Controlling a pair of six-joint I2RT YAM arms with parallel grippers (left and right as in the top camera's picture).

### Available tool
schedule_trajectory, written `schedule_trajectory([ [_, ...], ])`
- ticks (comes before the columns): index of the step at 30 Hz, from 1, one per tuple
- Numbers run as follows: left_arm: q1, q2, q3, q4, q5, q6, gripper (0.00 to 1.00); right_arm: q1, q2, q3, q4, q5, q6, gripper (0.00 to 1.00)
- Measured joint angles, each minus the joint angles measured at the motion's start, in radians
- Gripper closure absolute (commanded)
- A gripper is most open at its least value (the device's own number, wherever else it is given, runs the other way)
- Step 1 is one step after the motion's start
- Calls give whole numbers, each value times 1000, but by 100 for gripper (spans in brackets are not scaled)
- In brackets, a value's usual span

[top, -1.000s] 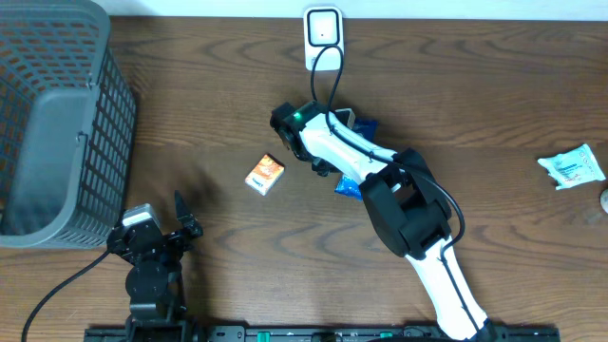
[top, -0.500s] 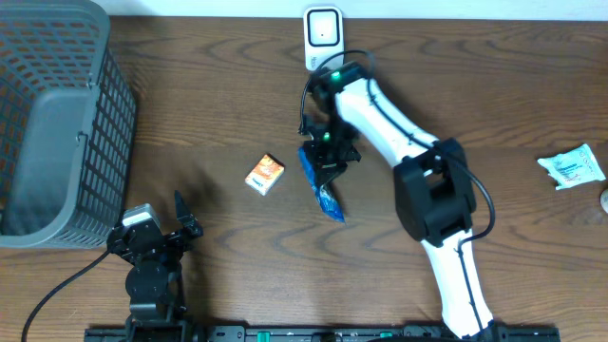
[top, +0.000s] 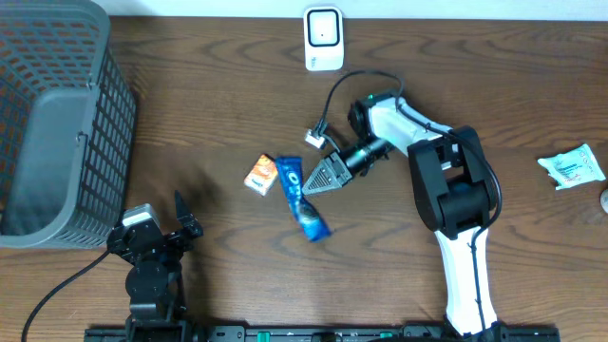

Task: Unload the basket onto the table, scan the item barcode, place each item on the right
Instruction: 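Lift the Oreo pack with the right gripper off the table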

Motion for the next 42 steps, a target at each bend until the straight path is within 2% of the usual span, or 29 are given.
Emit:
schedule_trajectory([
  [2, 0, 0, 0, 0, 0, 0, 2, 0, 0, -32, 32, -68, -17, 99],
  [3, 0, 0, 0, 0, 0, 0, 2, 0, 0, -40, 46, -89, -24, 93],
  [5, 0, 0, 0, 0, 0, 0, 2, 0, 0, -46, 75, -114, -35, 47],
  [6, 0, 0, 0, 0, 0, 0, 2, 0, 0, -47, 87, -117, -30, 27],
  [7, 0, 0, 0, 0, 0, 0, 2, 0, 0, -47, 96, -116, -23, 17],
  [8, 0, 0, 0, 0, 0, 0, 2, 0, 0, -47, 105, -114, -7, 1],
  [12, 0, 0, 0, 0, 0, 0, 2, 0, -1, -28, 100, -38, 89, 1],
  [17, 0, 0, 0, 0, 0, 0, 2, 15, -53, 29, 108, 154, 283, 1],
  [22, 0, 0, 0, 0, 0, 0, 2, 102, -187, 73, 163, 530, 622, 1],
  [27, 0, 0, 0, 0, 0, 0, 2, 282, -282, 90, 172, 900, 953, 1],
  [35, 0, 0, 0, 0, 0, 0, 2, 513, -220, 92, 179, 1247, 1268, 1],
  [42, 0, 0, 0, 0, 0, 0, 2, 594, -153, 91, 190, 1479, 1446, 13],
])
